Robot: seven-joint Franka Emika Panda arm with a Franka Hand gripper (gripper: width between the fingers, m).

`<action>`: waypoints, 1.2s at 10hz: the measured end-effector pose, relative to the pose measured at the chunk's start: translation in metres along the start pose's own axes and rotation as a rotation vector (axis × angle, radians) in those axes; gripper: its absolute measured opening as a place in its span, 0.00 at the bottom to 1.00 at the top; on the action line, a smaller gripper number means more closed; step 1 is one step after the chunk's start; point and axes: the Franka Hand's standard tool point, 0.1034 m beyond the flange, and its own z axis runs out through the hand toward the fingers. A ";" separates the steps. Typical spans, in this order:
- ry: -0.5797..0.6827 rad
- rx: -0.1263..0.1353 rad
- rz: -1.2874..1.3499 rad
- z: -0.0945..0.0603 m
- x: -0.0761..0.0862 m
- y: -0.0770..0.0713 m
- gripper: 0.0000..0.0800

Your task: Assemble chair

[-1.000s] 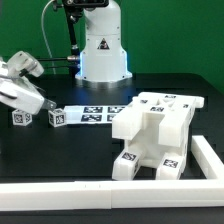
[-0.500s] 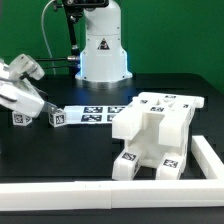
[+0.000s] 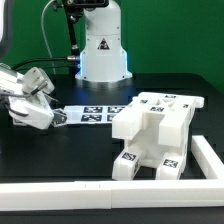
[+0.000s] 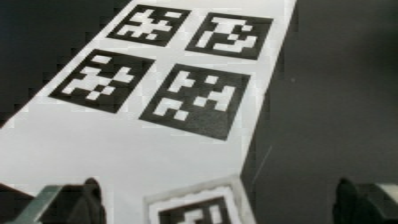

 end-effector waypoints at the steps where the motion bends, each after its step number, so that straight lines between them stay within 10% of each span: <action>1: 0.005 0.001 0.003 -0.002 0.004 0.000 0.81; 4: 0.047 -0.012 0.002 -0.002 0.010 -0.008 0.81; 8: 0.046 -0.007 0.005 -0.003 0.011 -0.007 0.35; 10: 0.045 -0.007 0.007 -0.004 0.010 -0.007 0.35; 12: 0.041 -0.008 -0.044 -0.030 -0.034 -0.035 0.35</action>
Offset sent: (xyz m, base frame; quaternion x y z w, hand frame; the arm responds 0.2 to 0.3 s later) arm 0.0140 0.0001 -0.0218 -0.0263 0.0544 0.0168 0.9980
